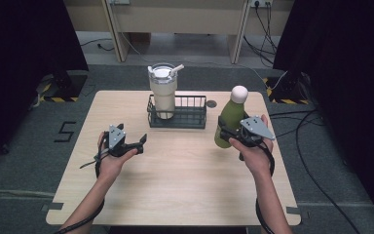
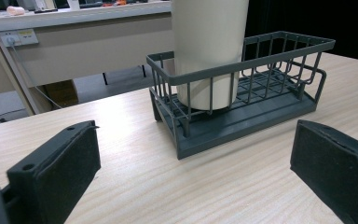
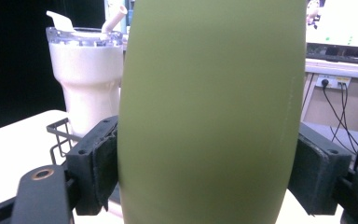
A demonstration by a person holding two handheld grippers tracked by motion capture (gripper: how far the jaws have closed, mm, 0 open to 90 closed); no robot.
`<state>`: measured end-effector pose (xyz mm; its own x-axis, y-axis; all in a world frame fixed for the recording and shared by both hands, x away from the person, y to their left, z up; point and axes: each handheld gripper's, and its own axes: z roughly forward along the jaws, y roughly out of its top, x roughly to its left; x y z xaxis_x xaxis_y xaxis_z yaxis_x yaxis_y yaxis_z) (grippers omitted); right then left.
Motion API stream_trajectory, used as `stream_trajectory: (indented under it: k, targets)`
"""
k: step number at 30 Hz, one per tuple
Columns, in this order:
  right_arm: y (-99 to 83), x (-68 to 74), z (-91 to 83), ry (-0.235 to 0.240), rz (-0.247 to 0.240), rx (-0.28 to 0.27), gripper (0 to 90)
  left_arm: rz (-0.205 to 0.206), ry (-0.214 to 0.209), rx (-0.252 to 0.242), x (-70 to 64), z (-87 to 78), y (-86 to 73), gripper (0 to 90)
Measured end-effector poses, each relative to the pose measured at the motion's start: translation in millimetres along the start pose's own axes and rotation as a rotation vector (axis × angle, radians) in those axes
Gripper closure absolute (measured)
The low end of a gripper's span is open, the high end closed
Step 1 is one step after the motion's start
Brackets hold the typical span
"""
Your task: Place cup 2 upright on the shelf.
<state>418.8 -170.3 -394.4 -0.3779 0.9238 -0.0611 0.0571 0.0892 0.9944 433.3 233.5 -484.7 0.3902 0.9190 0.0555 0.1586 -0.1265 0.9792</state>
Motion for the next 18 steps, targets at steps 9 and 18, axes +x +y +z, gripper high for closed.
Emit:
stream_trajectory:
  k: [9,18]
  targets:
    - [10.7,4.3,11.5,0.009,0.0,-0.012,21.7,-0.002,0.0,-0.002,0.2,-0.1,0.1,0.5]
    - [18.9,9.7,23.3,0.018,0.001,-0.023,21.7,-0.007,0.001,-0.002,1.3,-0.4,0.2,0.5]
